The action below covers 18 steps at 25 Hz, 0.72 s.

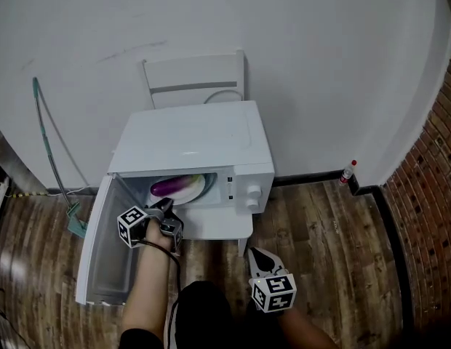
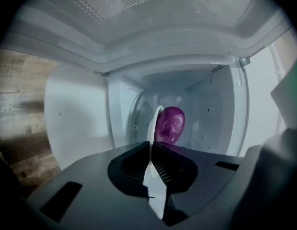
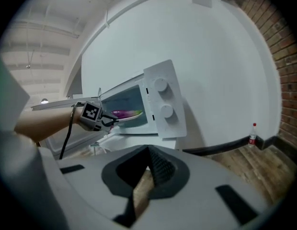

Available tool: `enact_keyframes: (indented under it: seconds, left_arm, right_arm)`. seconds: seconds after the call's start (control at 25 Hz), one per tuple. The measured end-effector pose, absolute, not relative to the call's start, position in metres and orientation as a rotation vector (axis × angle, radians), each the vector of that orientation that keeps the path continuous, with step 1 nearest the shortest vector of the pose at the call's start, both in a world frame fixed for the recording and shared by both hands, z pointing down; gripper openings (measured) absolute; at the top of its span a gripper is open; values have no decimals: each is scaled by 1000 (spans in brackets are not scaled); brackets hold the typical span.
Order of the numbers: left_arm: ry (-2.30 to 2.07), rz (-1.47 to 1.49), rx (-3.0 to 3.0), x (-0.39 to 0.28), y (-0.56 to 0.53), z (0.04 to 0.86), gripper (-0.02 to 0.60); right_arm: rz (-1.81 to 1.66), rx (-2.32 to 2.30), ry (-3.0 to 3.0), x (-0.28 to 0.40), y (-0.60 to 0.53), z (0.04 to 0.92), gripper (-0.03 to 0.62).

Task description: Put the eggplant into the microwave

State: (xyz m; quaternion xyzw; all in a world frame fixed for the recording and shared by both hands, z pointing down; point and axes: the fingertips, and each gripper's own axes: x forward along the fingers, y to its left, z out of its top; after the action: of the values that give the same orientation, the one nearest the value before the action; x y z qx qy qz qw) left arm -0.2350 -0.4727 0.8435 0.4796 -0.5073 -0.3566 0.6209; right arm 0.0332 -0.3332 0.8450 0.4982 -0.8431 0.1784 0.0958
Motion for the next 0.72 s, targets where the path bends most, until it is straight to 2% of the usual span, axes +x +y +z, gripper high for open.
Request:
enact_keyframes:
  seconds: [0.72]
  left_arm:
    - [-1269,-633,1128,-240,-527,854,17]
  right_arm:
    - [485,1565,-2406,63,-329,849,12]
